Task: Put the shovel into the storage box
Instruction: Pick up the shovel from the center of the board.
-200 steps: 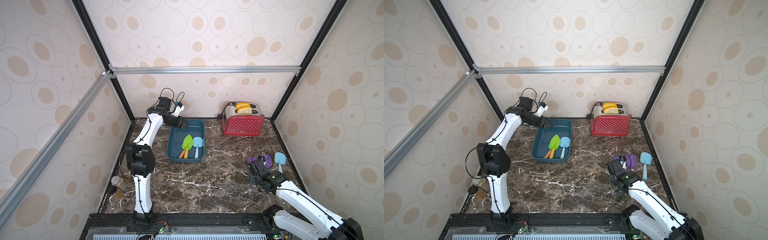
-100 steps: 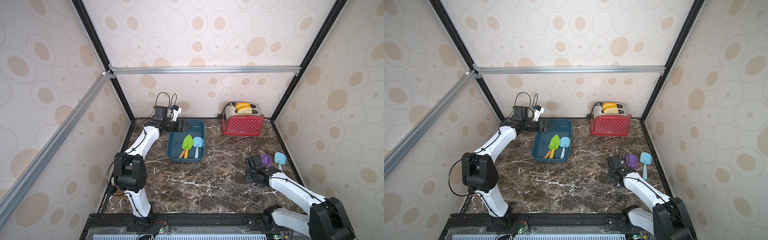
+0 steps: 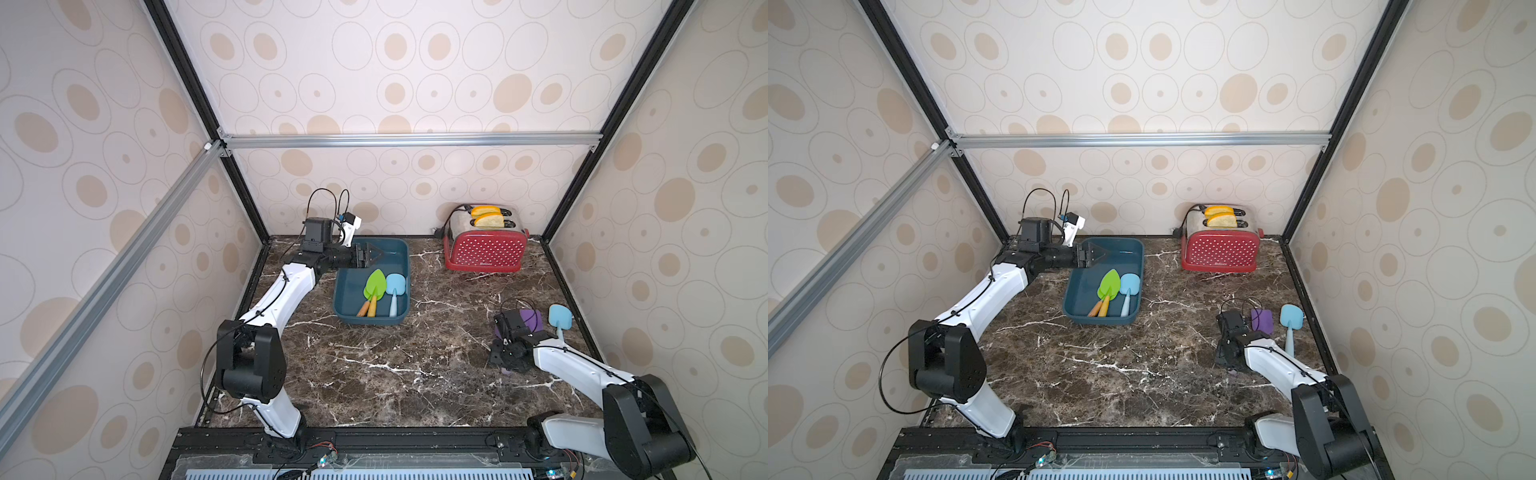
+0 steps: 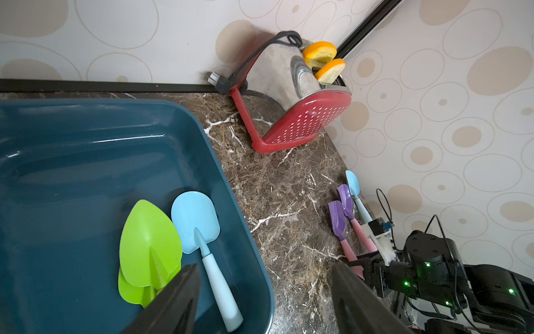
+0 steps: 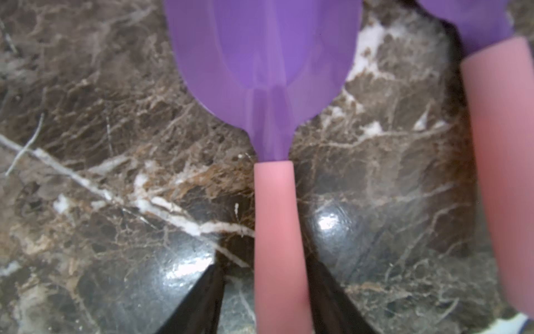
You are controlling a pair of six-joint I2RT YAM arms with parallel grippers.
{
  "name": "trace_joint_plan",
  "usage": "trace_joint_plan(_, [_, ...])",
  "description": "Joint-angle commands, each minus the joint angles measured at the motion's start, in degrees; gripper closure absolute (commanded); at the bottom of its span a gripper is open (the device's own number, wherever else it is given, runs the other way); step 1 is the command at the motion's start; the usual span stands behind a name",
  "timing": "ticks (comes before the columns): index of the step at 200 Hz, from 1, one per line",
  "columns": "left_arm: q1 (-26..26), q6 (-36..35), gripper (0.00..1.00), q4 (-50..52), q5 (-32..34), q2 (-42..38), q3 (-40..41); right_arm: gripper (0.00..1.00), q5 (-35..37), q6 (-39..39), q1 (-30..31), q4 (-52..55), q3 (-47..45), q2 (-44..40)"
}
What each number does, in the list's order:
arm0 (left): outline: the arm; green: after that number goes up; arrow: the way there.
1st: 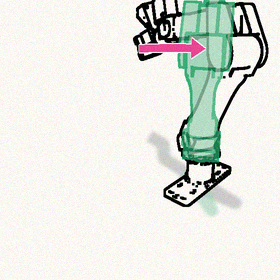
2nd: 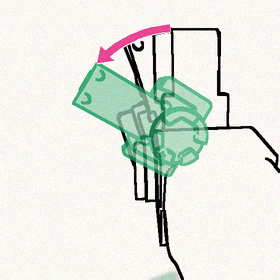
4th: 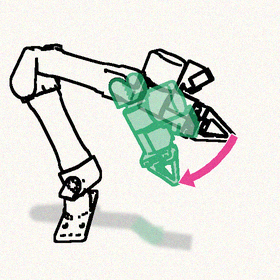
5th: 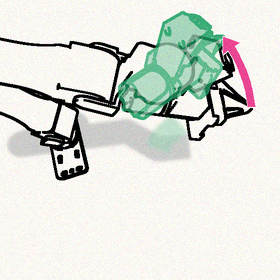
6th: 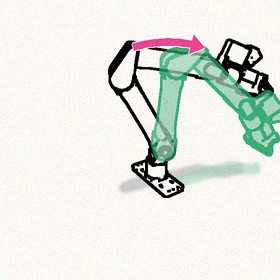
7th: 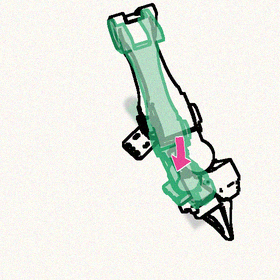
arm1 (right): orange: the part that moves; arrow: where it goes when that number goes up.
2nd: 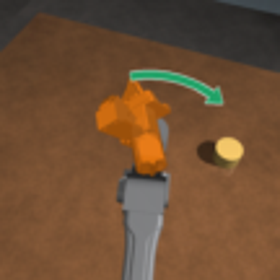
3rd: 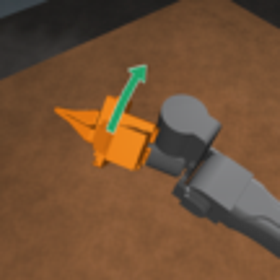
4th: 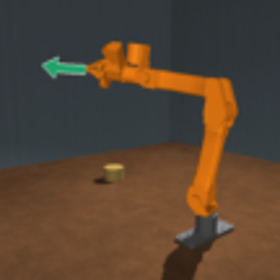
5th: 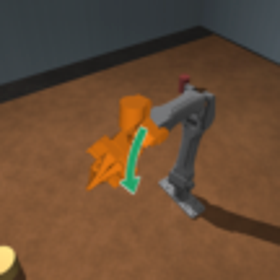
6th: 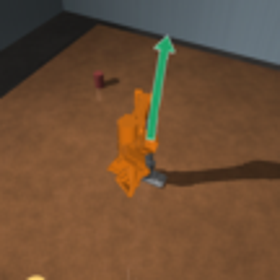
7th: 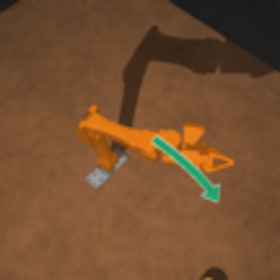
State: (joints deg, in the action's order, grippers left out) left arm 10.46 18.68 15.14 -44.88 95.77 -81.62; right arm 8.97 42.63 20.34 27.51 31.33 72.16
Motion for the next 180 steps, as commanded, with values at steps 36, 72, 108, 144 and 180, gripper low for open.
trace_joint_plan(36, [0.22,0.94,0.25,-1.99,-0.29,-0.6,0.21,0.9,-3.78,-2.17,-0.39,-0.02,-0.87,-0.02])
trace_joint_plan(72, [1.31,1.96,0.24,-3.09,-1.15,0.46,1.63,1.0,-7.72,-6.84,0.53,1.99,1.48,-1.08])
trace_joint_plan(108, [5.27,5.26,0.19,-7.03,-3.32,2.72,4.52,1.0,-7.34,-13.62,7.22,6.53,9.03,-5.99])
trace_joint_plan(144, [7.17,17.66,0.1,-23.94,-9.78,4.97,10.83,1.0,-10.43,-17.3,11.18,7.24,16.52,-7.25])
trace_joint_plan(180, [8.79,25.53,0.1,-33.99,-11.23,7.63,13.86,1.0,-11.55,-18.92,13.52,7.23,22.46,-4.18])
